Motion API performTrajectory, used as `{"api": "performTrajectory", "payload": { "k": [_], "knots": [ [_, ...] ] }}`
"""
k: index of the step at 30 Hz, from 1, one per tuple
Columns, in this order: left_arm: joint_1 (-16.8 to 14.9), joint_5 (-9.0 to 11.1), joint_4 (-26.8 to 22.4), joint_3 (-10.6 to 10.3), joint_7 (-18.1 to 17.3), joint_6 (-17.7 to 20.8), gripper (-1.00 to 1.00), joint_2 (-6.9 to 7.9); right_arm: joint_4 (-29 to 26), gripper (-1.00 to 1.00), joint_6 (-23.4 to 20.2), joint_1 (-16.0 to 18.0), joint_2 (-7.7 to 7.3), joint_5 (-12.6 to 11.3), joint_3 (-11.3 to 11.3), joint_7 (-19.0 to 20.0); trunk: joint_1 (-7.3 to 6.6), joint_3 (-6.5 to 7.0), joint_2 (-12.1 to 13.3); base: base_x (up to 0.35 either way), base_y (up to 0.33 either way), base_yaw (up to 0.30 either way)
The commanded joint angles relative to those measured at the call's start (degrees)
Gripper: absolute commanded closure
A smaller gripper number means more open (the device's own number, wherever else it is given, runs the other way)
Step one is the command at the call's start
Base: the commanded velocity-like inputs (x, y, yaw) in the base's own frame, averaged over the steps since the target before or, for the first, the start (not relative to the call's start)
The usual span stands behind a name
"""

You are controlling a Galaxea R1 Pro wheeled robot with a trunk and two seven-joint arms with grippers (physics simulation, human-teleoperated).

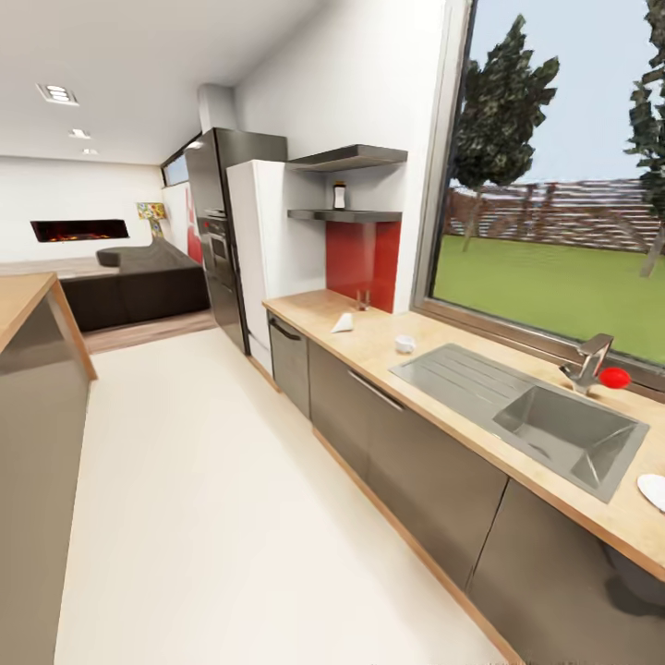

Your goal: Set up a coffee station on the kitchen countertop: keep the coffee maker on the countertop, move the bottle of coffee from the kitchen shelf to the counter next to the coffee maker, place a paper coffee filter on top of the coffee maker, put the saucer next to the coffee maker with the coffee cup on the saucer, and place the electric kettle next to the coffee maker.

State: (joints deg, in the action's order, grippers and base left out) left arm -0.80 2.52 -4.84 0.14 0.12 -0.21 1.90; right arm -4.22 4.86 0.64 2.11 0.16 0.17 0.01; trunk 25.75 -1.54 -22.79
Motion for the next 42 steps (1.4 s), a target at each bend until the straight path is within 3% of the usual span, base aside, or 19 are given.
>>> {"api": "performTrajectory", "payload": {
  "k": [1, 9, 42],
  "knots": [
    [0.0, 0.2, 0.0, 0.0, 0.1, 0.0, -1.00, 0.07, 0.1, -1.00, 0.2, 0.1, -0.01, 0.0, 0.0, 0.0, 0.03, -0.13, -0.1, 0.000, 0.000, -0.281],
    [-0.1, 0.1, 0.0, -0.1, 0.6, 0.1, -1.00, 0.20, -0.1, -1.00, 0.2, 0.1, -0.09, 0.0, -0.1, -0.1, 0.03, -0.13, -0.1, 0.101, 0.053, -0.167],
    [-0.1, 0.6, -0.1, 0.1, 0.6, -0.1, -1.00, 0.19, -2.5, -1.00, 0.3, 0.1, -0.09, 0.0, 0.1, -0.2, 0.03, -0.13, -0.1, 0.288, 0.188, -0.002]
  ]
}}
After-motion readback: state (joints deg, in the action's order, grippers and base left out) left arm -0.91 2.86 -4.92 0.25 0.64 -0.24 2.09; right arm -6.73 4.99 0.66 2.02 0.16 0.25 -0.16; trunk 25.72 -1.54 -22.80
